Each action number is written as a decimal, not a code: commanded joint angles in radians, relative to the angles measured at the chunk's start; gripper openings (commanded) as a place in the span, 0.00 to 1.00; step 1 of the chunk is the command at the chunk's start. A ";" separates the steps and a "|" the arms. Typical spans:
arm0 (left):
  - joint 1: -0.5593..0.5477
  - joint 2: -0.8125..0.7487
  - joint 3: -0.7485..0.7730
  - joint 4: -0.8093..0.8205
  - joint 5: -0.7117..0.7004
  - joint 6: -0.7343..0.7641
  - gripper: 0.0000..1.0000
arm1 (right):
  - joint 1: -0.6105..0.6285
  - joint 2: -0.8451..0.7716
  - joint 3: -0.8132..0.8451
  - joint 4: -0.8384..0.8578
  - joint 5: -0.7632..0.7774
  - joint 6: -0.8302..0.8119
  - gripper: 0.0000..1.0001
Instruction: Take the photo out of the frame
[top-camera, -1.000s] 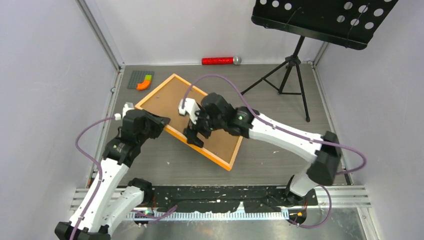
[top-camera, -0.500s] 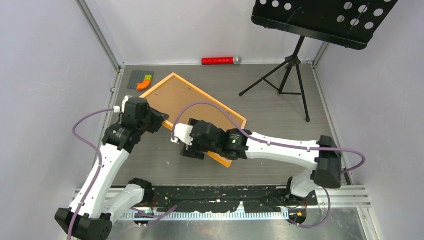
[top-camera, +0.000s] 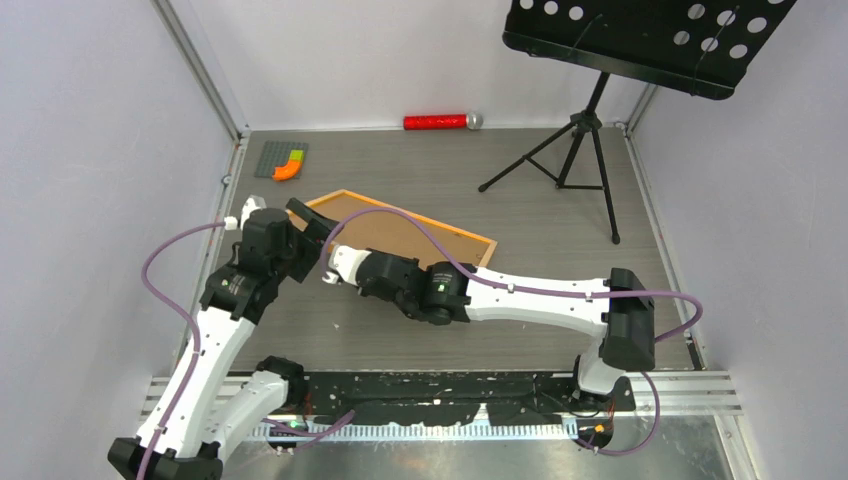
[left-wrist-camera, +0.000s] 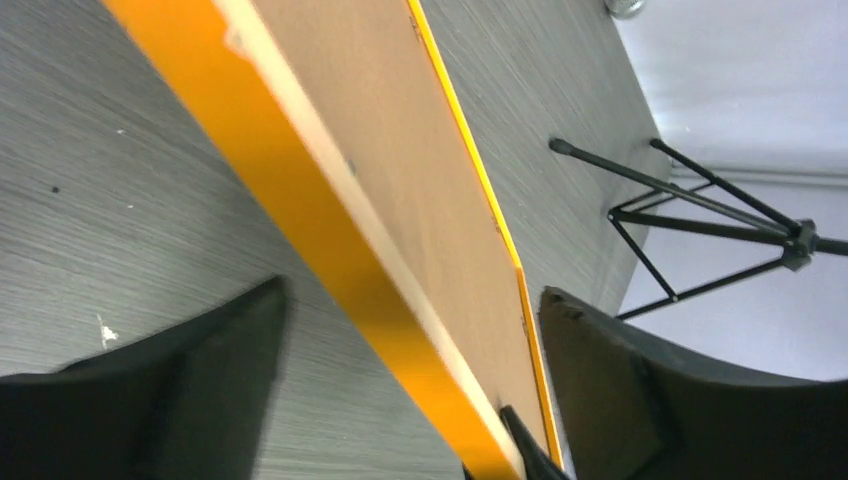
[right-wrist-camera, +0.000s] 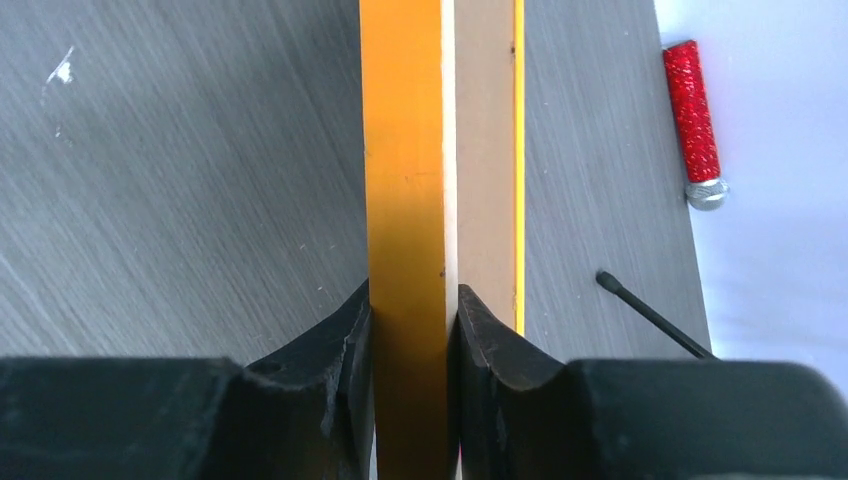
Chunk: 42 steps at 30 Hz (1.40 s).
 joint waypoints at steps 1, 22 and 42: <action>-0.002 -0.073 -0.027 0.109 0.067 0.077 0.99 | -0.004 -0.006 0.158 0.055 0.086 0.079 0.05; -0.010 -0.177 -0.040 0.121 0.027 0.030 0.72 | -0.016 0.150 0.535 -0.153 -0.015 0.217 0.05; -0.011 -0.139 -0.052 0.101 0.020 0.154 0.92 | -0.819 -0.294 -0.125 0.400 -1.068 1.121 0.05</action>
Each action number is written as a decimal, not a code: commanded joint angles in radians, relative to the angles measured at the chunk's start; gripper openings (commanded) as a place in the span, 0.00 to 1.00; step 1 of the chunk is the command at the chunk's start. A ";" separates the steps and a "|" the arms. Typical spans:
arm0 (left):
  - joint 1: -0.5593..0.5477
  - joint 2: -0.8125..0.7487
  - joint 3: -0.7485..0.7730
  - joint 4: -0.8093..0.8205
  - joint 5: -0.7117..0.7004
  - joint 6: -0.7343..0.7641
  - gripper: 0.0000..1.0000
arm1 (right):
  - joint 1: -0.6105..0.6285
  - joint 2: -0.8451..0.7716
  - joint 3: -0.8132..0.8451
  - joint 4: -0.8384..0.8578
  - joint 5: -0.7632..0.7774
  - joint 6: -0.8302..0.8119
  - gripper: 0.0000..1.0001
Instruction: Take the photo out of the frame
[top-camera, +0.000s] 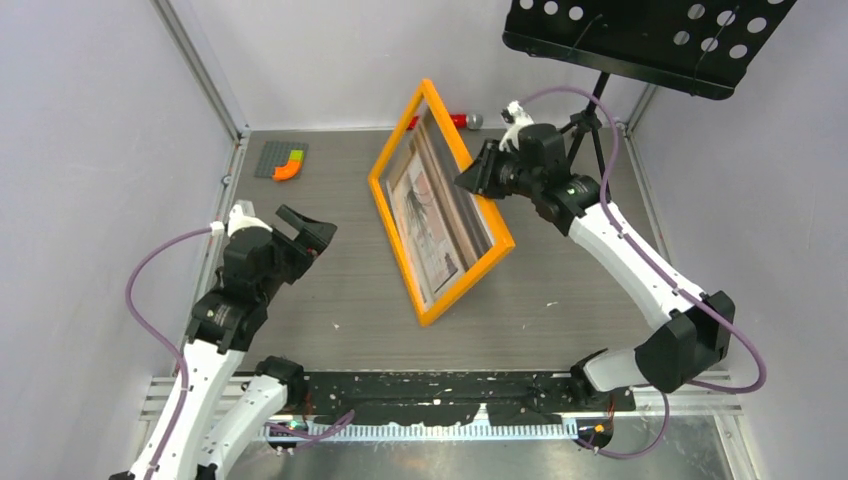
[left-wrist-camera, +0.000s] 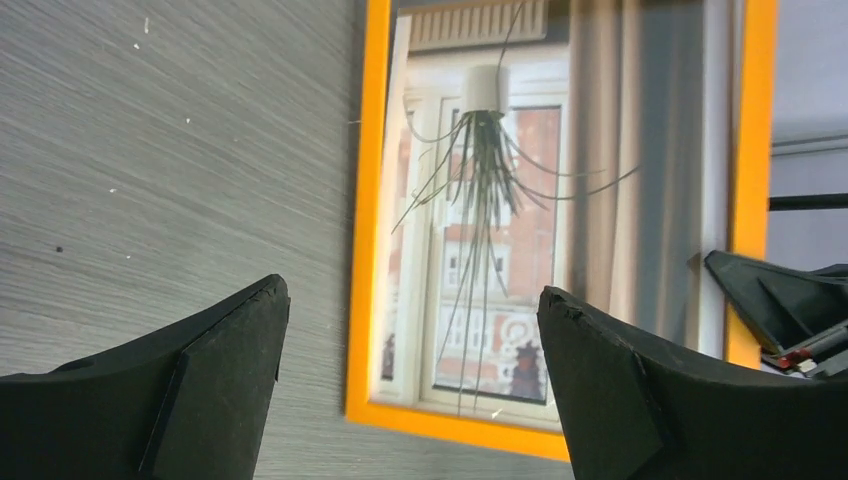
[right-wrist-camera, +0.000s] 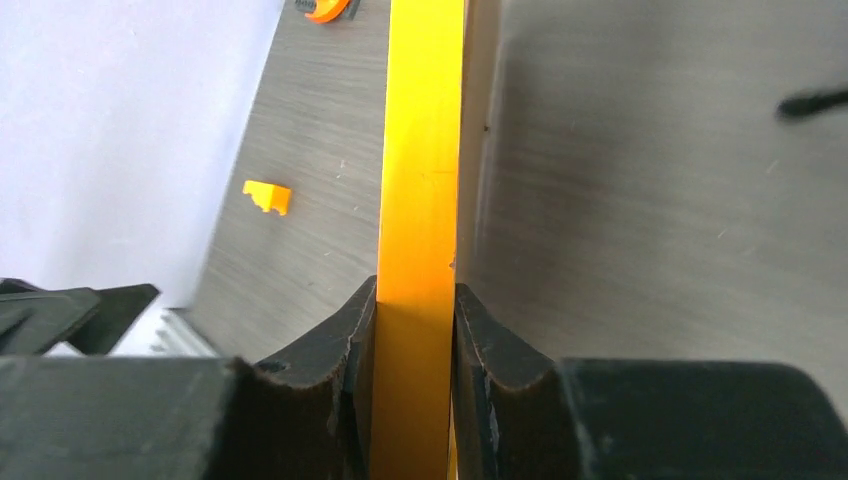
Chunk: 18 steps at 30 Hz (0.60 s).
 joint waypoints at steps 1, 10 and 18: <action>-0.004 0.070 0.013 0.038 0.043 0.039 0.92 | -0.064 -0.050 -0.144 0.359 -0.366 0.341 0.05; 0.017 0.237 -0.007 0.011 0.101 0.101 0.95 | -0.077 -0.062 -0.563 0.632 -0.356 0.544 0.05; 0.045 0.358 -0.054 0.015 0.133 0.149 0.94 | -0.105 0.013 -0.856 0.913 -0.281 0.550 0.05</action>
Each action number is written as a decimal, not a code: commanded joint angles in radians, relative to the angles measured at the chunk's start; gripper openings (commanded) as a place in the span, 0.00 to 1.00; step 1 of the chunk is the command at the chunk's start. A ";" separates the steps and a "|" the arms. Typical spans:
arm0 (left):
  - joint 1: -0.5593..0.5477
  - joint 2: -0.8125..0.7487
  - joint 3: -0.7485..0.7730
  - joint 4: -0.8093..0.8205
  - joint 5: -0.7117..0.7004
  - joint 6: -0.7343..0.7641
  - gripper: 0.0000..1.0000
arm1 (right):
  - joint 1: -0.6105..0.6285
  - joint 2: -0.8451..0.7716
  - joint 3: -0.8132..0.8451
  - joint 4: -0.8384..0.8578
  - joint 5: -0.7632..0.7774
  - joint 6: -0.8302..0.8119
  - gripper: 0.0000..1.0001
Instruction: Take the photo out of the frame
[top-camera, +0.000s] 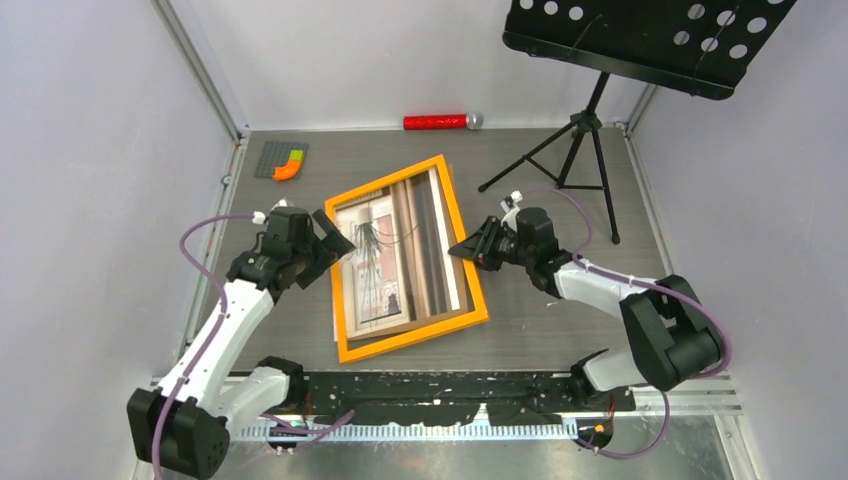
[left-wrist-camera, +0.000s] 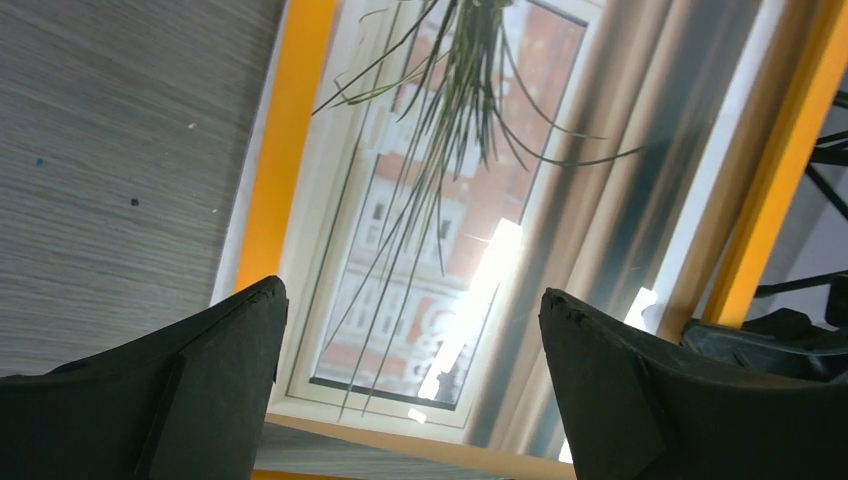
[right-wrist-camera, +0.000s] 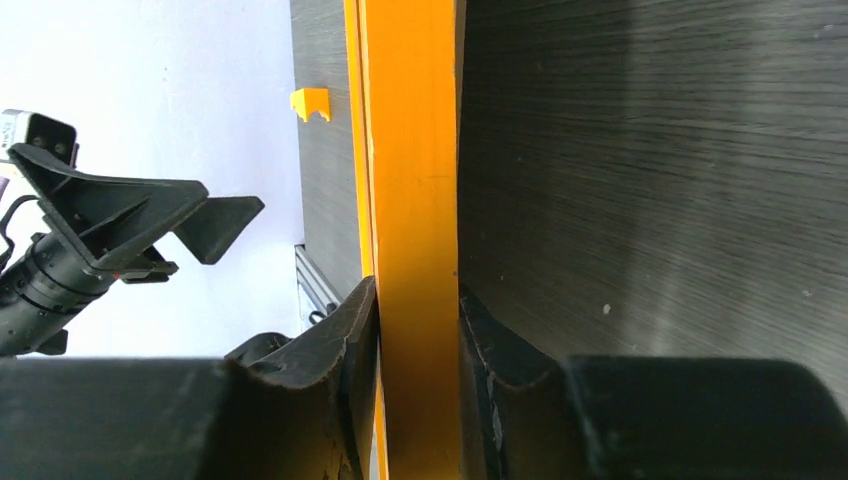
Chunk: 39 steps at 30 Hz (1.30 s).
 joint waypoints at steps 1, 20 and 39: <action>0.009 0.054 -0.014 0.012 0.031 0.057 0.94 | -0.010 0.061 -0.058 0.245 0.036 0.006 0.05; 0.015 0.174 -0.039 0.024 0.021 0.124 1.00 | -0.085 0.077 -0.085 -0.015 0.159 -0.381 0.78; 0.013 0.350 -0.007 0.035 0.012 0.157 0.96 | 0.192 0.231 0.247 -0.418 0.642 -0.703 0.56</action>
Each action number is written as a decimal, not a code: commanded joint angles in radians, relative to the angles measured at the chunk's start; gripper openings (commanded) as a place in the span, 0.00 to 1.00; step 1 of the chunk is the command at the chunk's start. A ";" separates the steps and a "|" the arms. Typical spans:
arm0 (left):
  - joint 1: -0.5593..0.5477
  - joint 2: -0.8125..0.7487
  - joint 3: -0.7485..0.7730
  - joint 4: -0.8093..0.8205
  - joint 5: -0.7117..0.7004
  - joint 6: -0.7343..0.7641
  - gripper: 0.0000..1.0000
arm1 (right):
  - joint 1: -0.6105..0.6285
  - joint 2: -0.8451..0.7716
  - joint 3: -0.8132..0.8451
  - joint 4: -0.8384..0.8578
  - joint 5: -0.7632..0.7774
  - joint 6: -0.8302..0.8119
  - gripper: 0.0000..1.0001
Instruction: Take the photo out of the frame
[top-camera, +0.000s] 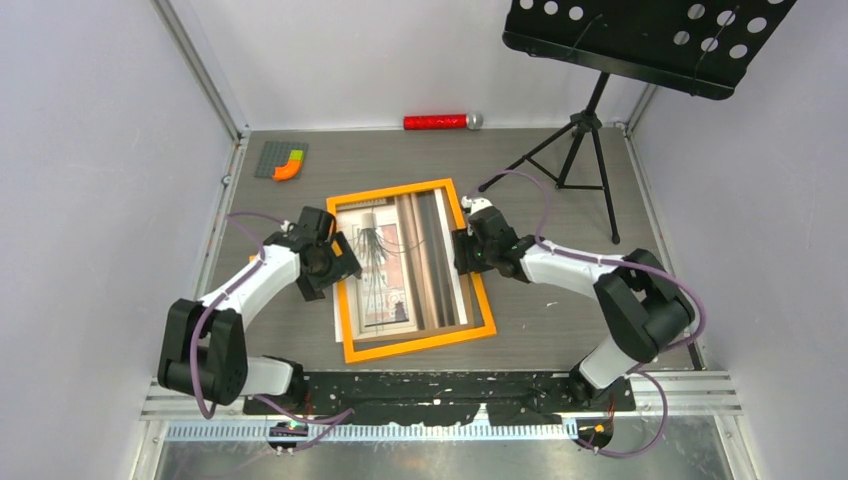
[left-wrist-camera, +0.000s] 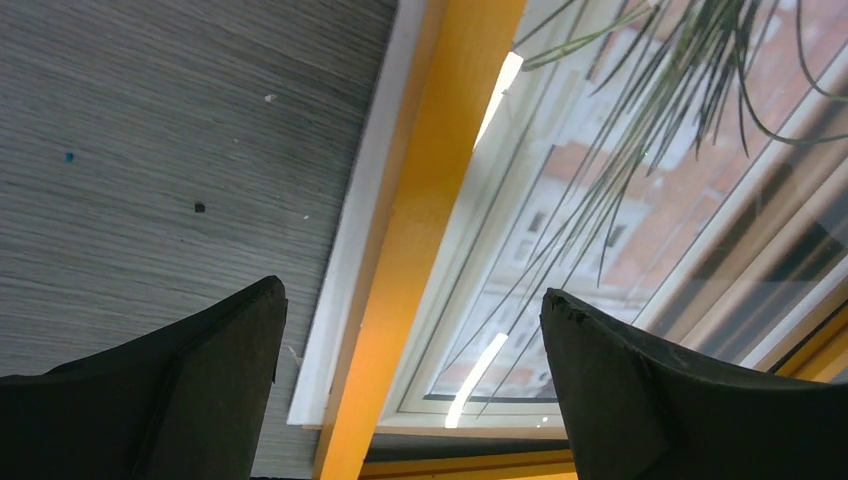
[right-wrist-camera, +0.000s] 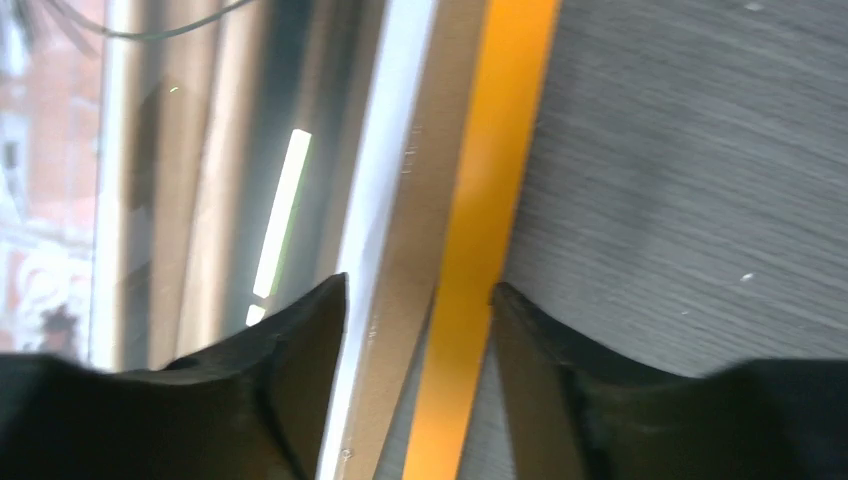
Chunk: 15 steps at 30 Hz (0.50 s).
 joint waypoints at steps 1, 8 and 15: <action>0.003 -0.048 0.030 0.024 -0.012 0.019 0.96 | 0.017 0.092 0.075 -0.071 0.143 -0.034 0.51; 0.003 -0.106 0.033 -0.001 -0.056 0.036 0.99 | 0.020 0.073 0.068 -0.132 0.292 -0.034 0.06; 0.005 -0.140 0.041 -0.014 -0.107 0.056 1.00 | 0.008 -0.234 -0.058 -0.188 0.305 -0.064 0.05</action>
